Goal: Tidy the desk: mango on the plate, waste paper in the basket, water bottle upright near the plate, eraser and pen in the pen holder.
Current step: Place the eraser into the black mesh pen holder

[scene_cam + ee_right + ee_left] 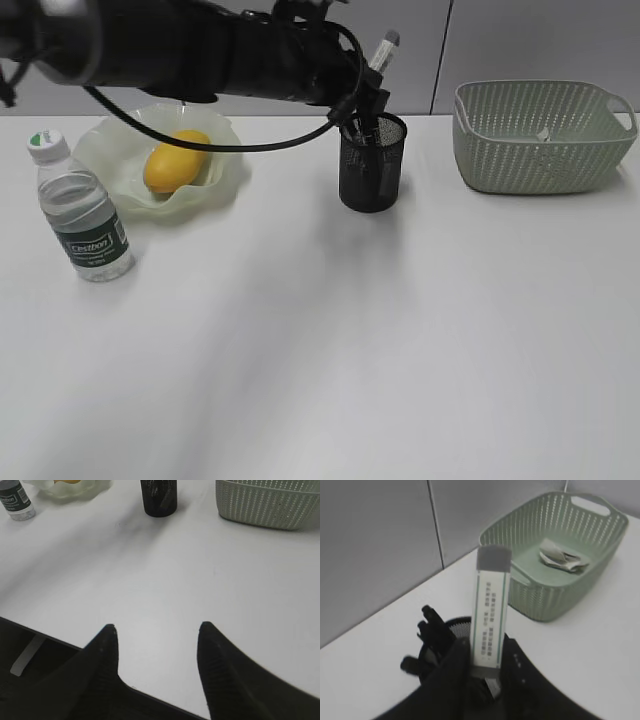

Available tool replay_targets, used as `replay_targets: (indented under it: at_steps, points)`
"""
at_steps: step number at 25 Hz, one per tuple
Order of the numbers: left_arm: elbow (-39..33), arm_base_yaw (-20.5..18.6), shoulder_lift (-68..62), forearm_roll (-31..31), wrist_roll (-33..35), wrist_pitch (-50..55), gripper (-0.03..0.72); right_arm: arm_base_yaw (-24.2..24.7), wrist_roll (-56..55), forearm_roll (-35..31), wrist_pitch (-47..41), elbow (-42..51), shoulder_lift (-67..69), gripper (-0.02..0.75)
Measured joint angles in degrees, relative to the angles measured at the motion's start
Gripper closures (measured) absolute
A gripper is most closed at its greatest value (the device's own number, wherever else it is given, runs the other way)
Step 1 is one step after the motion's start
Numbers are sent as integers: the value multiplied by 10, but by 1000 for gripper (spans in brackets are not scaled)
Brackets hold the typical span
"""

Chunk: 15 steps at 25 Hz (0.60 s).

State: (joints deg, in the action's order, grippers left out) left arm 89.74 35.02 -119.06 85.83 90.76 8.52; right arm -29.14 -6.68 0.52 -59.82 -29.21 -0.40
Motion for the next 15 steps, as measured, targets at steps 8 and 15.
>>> replay_targets:
  at_steps: [8,15]
  points:
    - [80,6,-85,3,0,-38,553,0,0,0,0,0,0,327]
    - [81,6,-90,2,0,-63,307,0,0,0,0,0,0,327]
